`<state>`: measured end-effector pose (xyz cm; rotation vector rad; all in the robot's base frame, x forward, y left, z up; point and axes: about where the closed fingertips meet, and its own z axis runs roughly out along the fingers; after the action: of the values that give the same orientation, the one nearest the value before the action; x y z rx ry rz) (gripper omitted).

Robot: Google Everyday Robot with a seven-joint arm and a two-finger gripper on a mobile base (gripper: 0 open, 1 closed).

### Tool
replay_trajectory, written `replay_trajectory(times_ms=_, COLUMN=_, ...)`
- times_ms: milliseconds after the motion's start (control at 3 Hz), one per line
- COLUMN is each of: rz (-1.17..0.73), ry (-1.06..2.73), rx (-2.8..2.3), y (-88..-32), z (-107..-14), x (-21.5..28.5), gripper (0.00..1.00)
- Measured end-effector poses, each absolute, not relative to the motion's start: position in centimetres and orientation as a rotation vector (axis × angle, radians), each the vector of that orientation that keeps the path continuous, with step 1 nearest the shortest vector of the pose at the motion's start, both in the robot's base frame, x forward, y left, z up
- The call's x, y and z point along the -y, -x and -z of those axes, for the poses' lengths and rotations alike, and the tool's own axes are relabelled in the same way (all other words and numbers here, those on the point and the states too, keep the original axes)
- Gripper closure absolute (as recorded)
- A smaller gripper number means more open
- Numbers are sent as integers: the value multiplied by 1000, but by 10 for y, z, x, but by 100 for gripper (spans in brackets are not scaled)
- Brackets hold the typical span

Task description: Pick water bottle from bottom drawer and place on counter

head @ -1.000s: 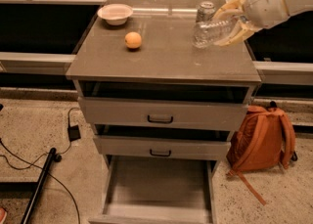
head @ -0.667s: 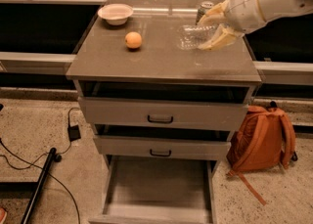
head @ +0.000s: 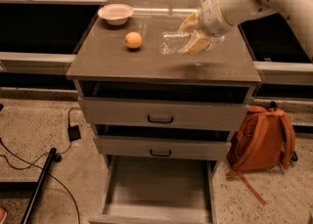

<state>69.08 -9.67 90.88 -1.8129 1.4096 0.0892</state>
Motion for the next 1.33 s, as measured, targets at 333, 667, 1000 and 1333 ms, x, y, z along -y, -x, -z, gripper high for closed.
replay_trajectory(times_ms=333, rz=-49, ry=1802, rx=-1460, y=-707, z=-890, x=90, gripper=100)
replay_trajectory(times_ms=667, rz=-41, ry=1785, rx=-1491, y=-719, z=-868, x=85, gripper=100)
replay_trajectory(times_ms=1000, rz=-11, ry=1800, rx=-1506, y=-724, z=-858, x=85, gripper=82)
replay_trajectory(times_ms=1333, rz=-10, ry=1801, rx=-1507, y=-724, z=-858, x=85, gripper=51)
